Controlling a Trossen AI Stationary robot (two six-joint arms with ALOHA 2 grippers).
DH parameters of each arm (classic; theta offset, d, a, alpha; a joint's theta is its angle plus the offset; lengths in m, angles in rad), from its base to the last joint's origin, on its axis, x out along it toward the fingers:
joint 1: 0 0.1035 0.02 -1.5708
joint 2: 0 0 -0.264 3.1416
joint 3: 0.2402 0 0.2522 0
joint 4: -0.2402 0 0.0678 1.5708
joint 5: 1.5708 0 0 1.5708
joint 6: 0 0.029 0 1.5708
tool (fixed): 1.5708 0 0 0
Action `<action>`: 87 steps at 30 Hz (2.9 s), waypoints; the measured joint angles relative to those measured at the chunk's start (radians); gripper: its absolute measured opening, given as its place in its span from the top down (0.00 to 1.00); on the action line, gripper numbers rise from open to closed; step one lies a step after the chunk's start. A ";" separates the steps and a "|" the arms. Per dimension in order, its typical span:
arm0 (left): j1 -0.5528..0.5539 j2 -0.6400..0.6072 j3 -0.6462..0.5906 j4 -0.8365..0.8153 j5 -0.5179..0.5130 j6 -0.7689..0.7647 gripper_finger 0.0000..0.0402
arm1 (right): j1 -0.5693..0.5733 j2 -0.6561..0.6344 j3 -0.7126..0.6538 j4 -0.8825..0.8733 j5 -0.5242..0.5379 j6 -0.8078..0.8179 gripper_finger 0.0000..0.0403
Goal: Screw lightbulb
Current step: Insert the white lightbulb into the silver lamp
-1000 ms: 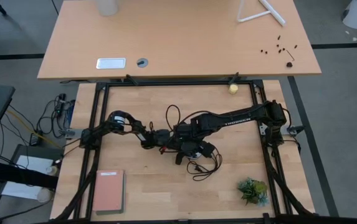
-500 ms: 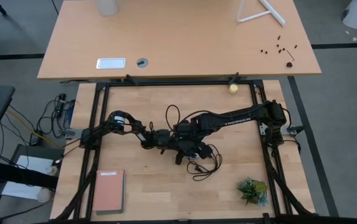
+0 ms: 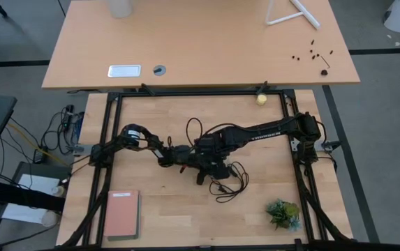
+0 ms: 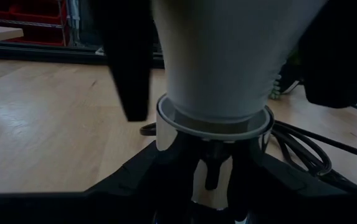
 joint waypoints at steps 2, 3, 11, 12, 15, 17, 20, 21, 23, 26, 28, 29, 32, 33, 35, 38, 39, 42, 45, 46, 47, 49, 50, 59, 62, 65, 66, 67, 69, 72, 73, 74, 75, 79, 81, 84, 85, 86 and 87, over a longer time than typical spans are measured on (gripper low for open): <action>0.000 0.000 0.000 0.000 0.003 -0.001 0.53 | 0.000 0.000 0.000 0.000 -0.002 0.064 0.38; 0.000 0.000 0.000 0.000 0.004 -0.001 0.53 | 0.001 0.000 0.000 0.001 -0.004 0.096 0.37; -0.001 0.000 0.000 0.000 0.006 -0.006 0.53 | 0.004 0.000 0.000 0.001 -0.011 0.377 0.34; -0.001 0.000 0.000 0.000 0.006 -0.006 0.53 | 0.007 0.000 0.000 0.001 -0.009 0.404 0.34; -0.001 0.000 0.000 0.000 0.005 -0.006 0.53 | 0.009 0.000 0.000 0.005 0.002 0.488 0.36; -0.001 0.000 0.000 0.000 0.004 -0.006 0.53 | 0.010 0.000 0.000 0.008 0.007 0.547 0.36; -0.001 0.000 0.000 0.000 0.004 -0.007 0.53 | 0.009 0.000 0.000 0.008 0.014 0.641 0.34; -0.001 0.000 0.000 0.000 0.004 -0.008 0.53 | 0.009 0.000 0.000 0.008 0.016 0.671 0.34; -0.001 0.000 0.000 0.000 0.003 -0.007 0.53 | 0.009 0.000 0.000 0.006 0.012 0.740 0.32; -0.001 0.000 0.000 0.000 0.001 -0.009 0.53 | 0.009 0.000 0.000 0.001 0.010 0.847 0.33; -0.001 0.000 0.000 0.000 0.000 -0.011 0.53 | 0.009 0.000 0.000 0.000 0.015 0.914 0.34; -0.001 0.000 0.000 0.000 0.000 -0.012 0.53 | 0.009 0.000 0.000 0.000 0.019 0.949 0.34; -0.001 0.000 0.000 0.000 0.000 -0.014 0.53 | 0.008 0.000 0.000 -0.001 0.032 1.059 0.35; -0.001 0.000 0.000 0.001 0.000 -0.015 0.53 | 0.007 0.000 0.000 -0.001 0.035 1.098 0.35; -0.001 0.000 0.000 0.001 0.000 -0.016 0.53 | 0.007 0.000 0.000 -0.002 0.046 1.172 0.34; -0.001 0.000 0.000 0.001 0.002 -0.020 0.53 | 0.007 0.000 -0.001 -0.006 0.063 1.284 0.33; -0.001 0.000 0.000 0.001 0.008 -0.020 0.53 | 0.007 0.000 -0.001 -0.008 0.065 1.318 0.33; 0.000 0.000 0.000 0.002 0.014 -0.020 0.53 | 0.007 0.000 0.000 -0.014 0.070 1.410 0.34; 0.000 0.000 0.000 0.004 0.016 -0.024 0.53 | 0.001 0.000 0.000 -0.016 0.072 1.464 0.35; 0.000 0.000 0.000 0.004 0.017 -0.026 0.53 | 0.001 0.000 0.000 -0.016 0.072 1.468 0.35; 0.000 0.000 0.000 0.005 0.018 -0.026 0.53 | 0.001 0.000 0.000 -0.016 0.072 1.468 0.35; 0.000 0.000 0.000 0.004 0.018 -0.025 0.53 | 0.001 0.000 0.000 -0.016 0.073 1.460 0.33; 0.000 0.000 0.000 0.004 0.018 -0.025 0.53 | -0.001 0.000 0.000 -0.016 0.073 1.450 0.32; 0.001 0.000 0.000 0.001 0.023 -0.020 0.53 | -0.011 0.002 0.011 -0.025 0.072 1.277 0.21; 0.001 0.000 0.000 0.002 0.023 -0.026 0.53 | -0.015 0.006 0.031 -0.038 0.074 1.214 0.17; 0.002 0.000 0.000 0.002 0.022 -0.027 0.53 | -0.014 0.006 0.053 -0.039 0.082 1.180 0.14; 0.002 0.000 0.000 0.002 0.021 -0.027 0.53 | -0.015 0.006 0.057 -0.046 0.083 1.173 0.14; 0.002 0.000 0.000 0.002 0.021 -0.027 0.53 | -0.015 0.006 0.059 -0.050 0.083 1.168 0.13; 0.002 0.000 0.000 0.002 0.021 -0.026 0.53 | -0.015 0.006 0.061 -0.050 0.083 1.158 0.12; 0.002 0.000 0.000 0.002 0.021 -0.025 0.53 | -0.016 0.006 0.061 -0.050 0.082 1.148 0.11; 0.002 0.000 0.000 0.001 0.021 -0.027 0.53 | -0.017 0.005 0.061 -0.050 0.081 1.145 0.11; 0.002 0.000 0.000 0.002 0.021 -0.028 0.53 | -0.019 0.005 0.061 -0.050 0.080 1.141 0.10; 0.002 0.000 0.000 0.001 0.021 -0.030 0.53 | -0.021 0.005 0.062 -0.050 0.076 1.139 0.10; 0.002 0.000 0.000 0.001 0.022 -0.033 0.53 | -0.034 0.000 0.063 -0.052 0.060 1.116 0.10; 0.002 0.000 0.000 0.001 0.022 -0.033 0.53 | -0.042 -0.003 0.063 -0.052 0.046 1.098 0.10; 0.002 0.000 0.000 0.001 0.022 -0.032 0.53 | -0.052 -0.008 0.063 -0.052 0.023 1.064 0.10; 0.002 0.000 0.000 0.001 0.022 -0.031 0.53 | -0.055 -0.008 0.064 -0.052 0.014 1.052 0.10; 0.002 0.000 0.000 0.001 0.022 -0.031 0.53 | -0.060 -0.008 0.064 -0.052 0.004 1.042 0.10; 0.002 0.000 0.000 0.001 0.022 -0.031 0.53 | -0.064 -0.008 0.064 -0.053 -0.005 1.033 0.10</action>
